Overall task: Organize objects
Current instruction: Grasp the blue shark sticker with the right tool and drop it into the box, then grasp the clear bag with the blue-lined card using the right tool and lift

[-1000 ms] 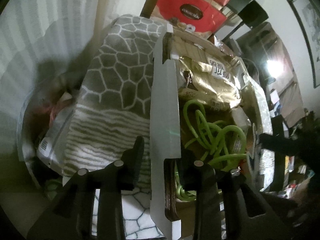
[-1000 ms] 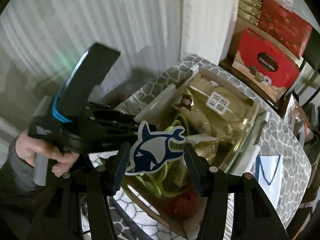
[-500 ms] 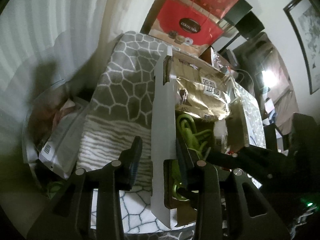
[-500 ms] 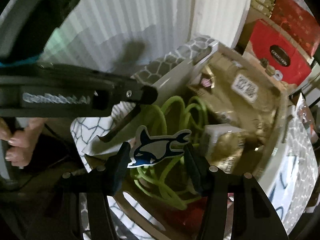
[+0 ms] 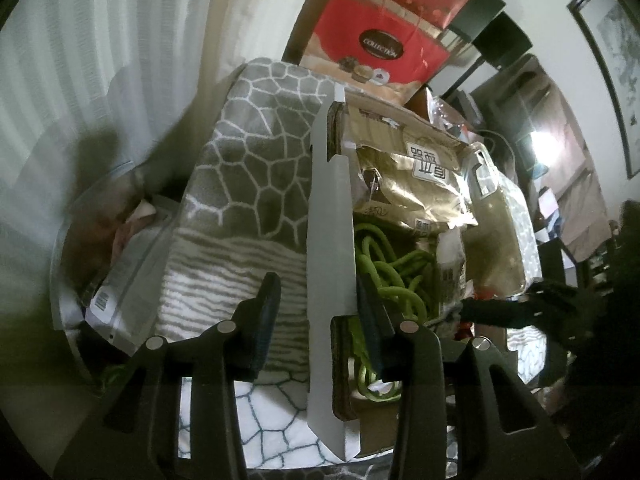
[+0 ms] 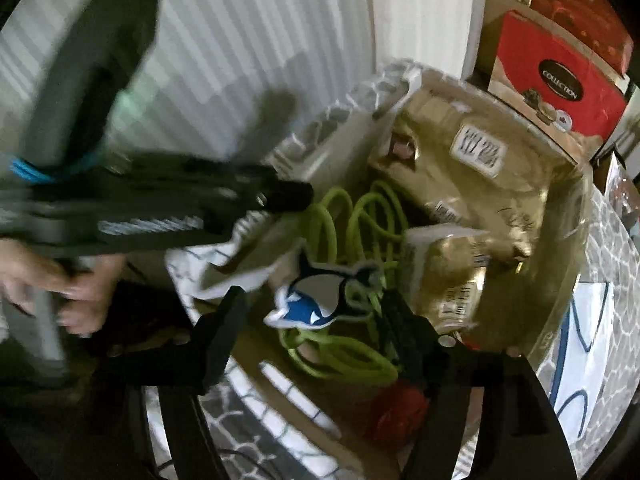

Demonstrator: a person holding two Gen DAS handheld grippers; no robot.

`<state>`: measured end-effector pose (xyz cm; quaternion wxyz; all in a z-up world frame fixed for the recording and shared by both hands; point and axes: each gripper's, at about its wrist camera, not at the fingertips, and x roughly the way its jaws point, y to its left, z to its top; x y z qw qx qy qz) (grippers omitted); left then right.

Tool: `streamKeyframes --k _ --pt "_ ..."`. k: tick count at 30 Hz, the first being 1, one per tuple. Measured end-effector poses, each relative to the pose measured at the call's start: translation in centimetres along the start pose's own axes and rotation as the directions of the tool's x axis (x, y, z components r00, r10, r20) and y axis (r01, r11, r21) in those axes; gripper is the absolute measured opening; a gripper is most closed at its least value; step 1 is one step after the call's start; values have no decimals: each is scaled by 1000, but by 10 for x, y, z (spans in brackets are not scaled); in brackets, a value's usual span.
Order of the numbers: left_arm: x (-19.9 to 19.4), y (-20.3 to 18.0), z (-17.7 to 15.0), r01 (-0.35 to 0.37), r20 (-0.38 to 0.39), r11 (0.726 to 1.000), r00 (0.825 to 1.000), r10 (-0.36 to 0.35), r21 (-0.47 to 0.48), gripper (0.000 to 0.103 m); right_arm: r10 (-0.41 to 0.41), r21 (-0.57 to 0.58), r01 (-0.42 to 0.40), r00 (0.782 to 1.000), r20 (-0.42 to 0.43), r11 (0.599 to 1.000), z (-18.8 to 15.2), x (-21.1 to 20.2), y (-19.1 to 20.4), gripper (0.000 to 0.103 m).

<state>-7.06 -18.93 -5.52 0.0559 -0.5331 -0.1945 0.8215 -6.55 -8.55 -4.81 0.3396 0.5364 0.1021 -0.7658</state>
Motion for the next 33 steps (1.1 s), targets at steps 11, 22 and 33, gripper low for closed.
streamKeyframes --k 11,22,33 --pt "3 -4 -2 -50 2 998 999 50 29 44 -105 120 94 990 91 988 -10 -66 -54 72" --pt "14 -11 -6 -53 -13 997 998 54 51 34 -282 368 244 958 50 897 -58 -99 -163 72" --pt "34 -16 -12 -67 -44 996 997 69 63 19 -364 533 328 931 -39 780 -115 -87 -241 72"
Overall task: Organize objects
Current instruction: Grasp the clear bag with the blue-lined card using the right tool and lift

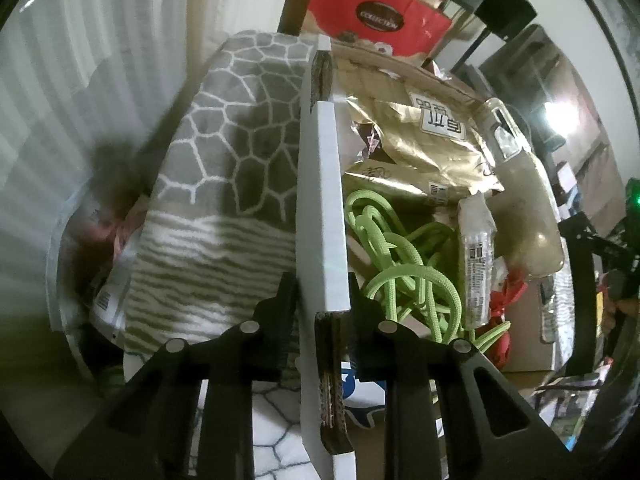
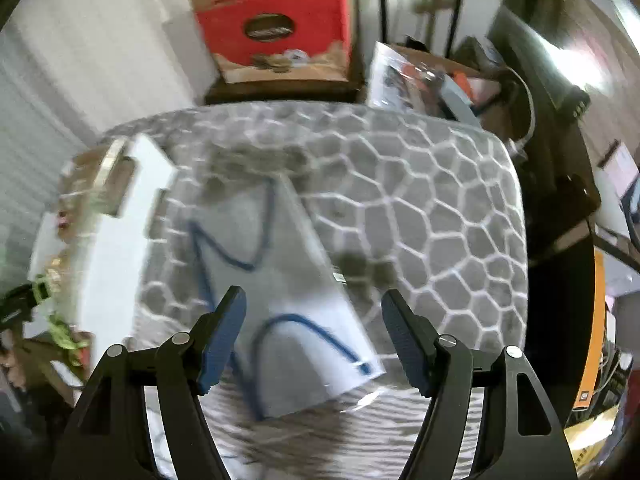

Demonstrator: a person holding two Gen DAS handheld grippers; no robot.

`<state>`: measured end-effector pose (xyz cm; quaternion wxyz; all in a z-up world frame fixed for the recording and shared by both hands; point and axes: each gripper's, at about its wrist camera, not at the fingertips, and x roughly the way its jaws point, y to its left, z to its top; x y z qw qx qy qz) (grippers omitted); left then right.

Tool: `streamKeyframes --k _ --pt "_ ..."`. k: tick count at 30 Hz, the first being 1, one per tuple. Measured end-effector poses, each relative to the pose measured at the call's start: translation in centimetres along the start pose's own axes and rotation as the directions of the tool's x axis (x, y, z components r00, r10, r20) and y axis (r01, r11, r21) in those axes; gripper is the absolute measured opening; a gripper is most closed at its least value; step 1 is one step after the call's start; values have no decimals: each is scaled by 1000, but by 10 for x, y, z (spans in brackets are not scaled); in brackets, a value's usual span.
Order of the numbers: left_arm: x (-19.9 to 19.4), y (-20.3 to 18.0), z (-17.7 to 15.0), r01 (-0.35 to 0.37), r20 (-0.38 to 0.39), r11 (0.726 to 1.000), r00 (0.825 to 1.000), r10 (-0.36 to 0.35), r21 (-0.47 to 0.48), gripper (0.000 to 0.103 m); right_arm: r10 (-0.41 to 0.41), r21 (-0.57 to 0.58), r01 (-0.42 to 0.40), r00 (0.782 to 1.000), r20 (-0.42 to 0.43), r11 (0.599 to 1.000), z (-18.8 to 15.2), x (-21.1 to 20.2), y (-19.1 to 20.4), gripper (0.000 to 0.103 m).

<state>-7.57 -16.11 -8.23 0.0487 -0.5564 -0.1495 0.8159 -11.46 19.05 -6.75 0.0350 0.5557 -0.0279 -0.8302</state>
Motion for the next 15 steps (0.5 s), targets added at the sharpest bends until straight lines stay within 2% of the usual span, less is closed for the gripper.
streamKeyframes --k 5,10,15 --pt "1 0 0 -7 1 1000 1000 7 3 17 2 23 -2 1000 -9 1000 -7 12 -15 65" --pt "4 3 1 -5 -5 1000 1000 5 1 17 53 -20 -54 998 -44 998 -14 24 -11 65" --pt "7 4 1 -3 -15 1000 1000 3 -2 17 27 -77 -31 998 -51 997 -20 27 -4 67"
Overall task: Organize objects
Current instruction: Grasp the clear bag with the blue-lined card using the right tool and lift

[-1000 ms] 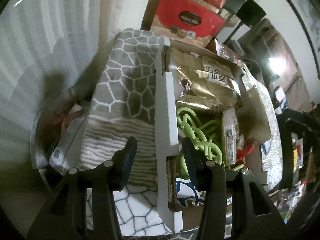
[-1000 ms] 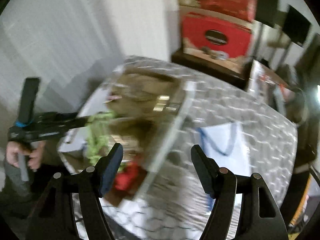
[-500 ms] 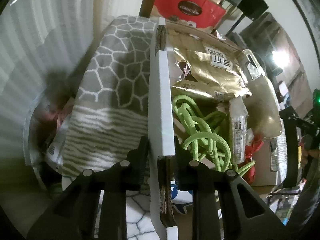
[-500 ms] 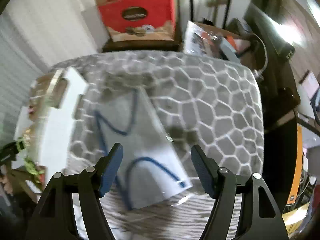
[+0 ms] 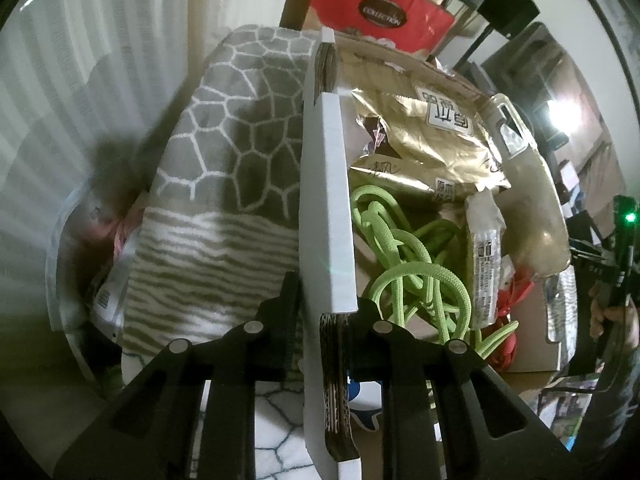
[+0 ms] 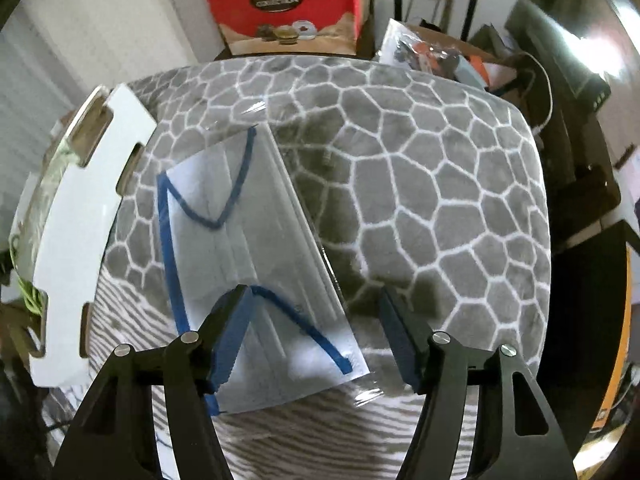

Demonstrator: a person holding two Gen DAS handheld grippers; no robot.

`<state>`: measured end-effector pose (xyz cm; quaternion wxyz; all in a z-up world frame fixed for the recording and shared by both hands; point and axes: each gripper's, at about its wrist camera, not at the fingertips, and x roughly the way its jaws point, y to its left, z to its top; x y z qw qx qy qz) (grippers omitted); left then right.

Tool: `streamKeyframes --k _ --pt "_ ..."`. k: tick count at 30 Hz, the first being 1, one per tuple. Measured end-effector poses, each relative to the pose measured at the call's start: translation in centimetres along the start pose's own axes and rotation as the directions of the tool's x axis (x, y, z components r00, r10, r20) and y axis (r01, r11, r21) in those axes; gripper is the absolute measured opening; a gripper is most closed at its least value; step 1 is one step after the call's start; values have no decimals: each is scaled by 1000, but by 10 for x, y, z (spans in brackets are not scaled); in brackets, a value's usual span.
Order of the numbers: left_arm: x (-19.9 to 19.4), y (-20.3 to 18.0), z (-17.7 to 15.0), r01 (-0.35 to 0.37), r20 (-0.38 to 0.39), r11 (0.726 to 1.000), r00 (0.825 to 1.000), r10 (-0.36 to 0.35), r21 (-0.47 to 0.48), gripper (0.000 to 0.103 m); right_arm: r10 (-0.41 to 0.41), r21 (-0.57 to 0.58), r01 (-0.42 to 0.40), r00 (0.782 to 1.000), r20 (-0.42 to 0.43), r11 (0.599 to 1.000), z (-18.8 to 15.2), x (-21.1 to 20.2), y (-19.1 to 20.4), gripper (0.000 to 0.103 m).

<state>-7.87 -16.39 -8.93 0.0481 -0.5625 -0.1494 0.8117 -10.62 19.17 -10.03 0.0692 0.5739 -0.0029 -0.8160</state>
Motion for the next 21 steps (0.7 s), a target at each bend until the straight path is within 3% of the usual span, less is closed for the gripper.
streamKeyframes --k 3,5,6,12,14,15,16,17,19,21 --pt "1 1 0 4 -3 1000 1000 -4 -4 17 13 -1 -13 1000 2 1000 -1 -2 1 51" --pt "1 0 0 5 -4 1000 1000 -5 -6 17 67 21 -67 998 -2 998 -1 -3 0 18" --pt "0 1 0 5 -5 1000 1000 -5 -6 17 104 39 -104 995 -6 994 -1 -4 -1 12" --pt "0 -1 1 5 -5 1000 1000 -5 -6 17 264 91 -264 964 10 960 0 -10 3 12" --pt "0 -1 1 7 -6 1000 1000 -7 -6 17 250 85 -250 968 10 965 2 -11 7 12" --pt "1 -1 1 6 -6 1000 1000 -6 -5 17 197 69 -198 980 15 978 3 -12 10 13" --pt "1 -1 1 6 -6 1000 1000 -6 -5 17 162 62 -163 987 21 985 4 -13 10 18" --pt "1 -1 2 7 -6 1000 1000 -7 -6 17 142 64 -144 990 24 988 5 -12 8 36" --pt "0 -2 2 7 -6 1000 1000 -7 -6 17 128 77 -130 991 26 989 6 -8 3 52" --pt "1 -1 2 7 -6 1000 1000 -7 -6 17 142 89 -142 990 9 986 5 -1 -2 52"
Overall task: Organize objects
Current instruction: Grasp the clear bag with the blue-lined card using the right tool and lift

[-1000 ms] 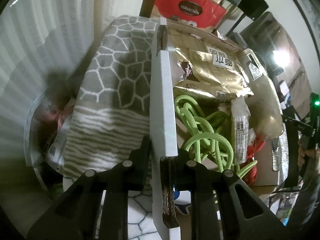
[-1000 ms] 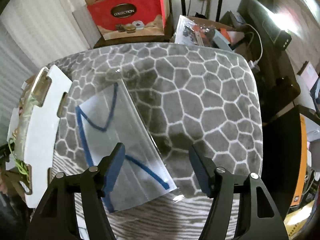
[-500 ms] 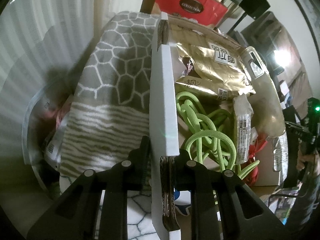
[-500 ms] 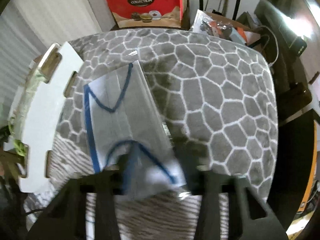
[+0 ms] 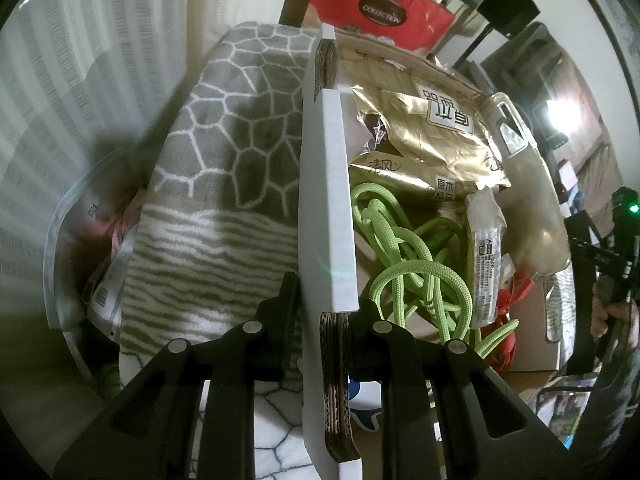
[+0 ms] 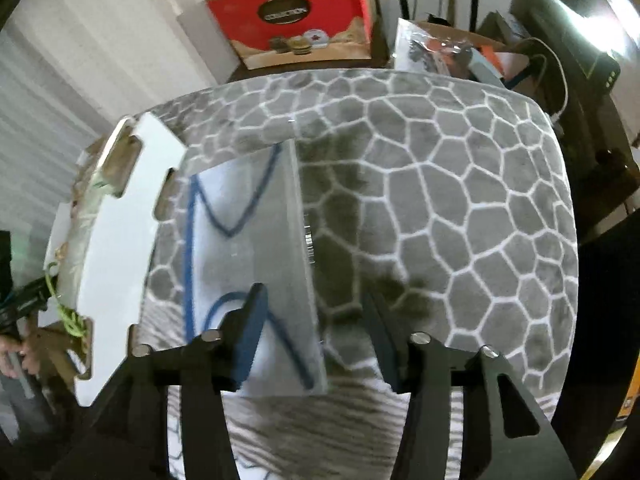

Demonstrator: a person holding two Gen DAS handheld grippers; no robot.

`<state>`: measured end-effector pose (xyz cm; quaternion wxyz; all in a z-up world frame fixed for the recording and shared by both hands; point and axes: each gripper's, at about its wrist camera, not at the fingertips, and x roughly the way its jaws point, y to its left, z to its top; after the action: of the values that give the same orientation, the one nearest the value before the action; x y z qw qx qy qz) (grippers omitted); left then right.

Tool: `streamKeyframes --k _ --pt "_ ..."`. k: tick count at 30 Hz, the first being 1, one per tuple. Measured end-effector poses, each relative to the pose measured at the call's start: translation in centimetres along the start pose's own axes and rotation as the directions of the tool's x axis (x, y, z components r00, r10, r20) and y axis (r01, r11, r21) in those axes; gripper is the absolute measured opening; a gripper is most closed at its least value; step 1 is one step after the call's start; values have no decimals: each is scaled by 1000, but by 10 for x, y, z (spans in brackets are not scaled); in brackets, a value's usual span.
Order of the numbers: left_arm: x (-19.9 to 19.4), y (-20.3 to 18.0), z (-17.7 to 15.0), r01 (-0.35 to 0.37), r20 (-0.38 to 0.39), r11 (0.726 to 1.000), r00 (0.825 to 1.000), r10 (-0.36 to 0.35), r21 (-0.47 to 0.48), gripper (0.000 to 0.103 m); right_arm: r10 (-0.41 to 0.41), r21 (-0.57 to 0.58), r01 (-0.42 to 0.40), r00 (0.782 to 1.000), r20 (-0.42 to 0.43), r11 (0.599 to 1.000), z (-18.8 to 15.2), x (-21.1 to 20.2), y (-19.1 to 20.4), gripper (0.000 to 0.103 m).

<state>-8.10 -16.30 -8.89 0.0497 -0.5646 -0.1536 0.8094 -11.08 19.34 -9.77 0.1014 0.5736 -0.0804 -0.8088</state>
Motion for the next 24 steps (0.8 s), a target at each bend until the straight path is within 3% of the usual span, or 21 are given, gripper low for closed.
streamKeyframes --k 5,8,11,20,24 --pt "0 0 -1 7 -1 1000 1000 -7 -10 17 50 -32 -50 999 -9 998 -4 0 8 51" --pt "0 1 0 3 0 1000 1000 -3 -5 17 134 -26 -135 990 -34 991 -7 3 14 35" --pt "0 -1 1 0 1 1000 1000 0 -5 17 209 5 -209 977 -47 978 -8 8 18 27" --pt "0 -3 -1 0 1 1000 1000 0 -7 17 324 76 -321 946 -27 944 -3 20 26 28" --pt "1 -3 -2 0 2 1000 1000 0 -6 17 427 133 -424 904 5 896 -2 20 22 29"
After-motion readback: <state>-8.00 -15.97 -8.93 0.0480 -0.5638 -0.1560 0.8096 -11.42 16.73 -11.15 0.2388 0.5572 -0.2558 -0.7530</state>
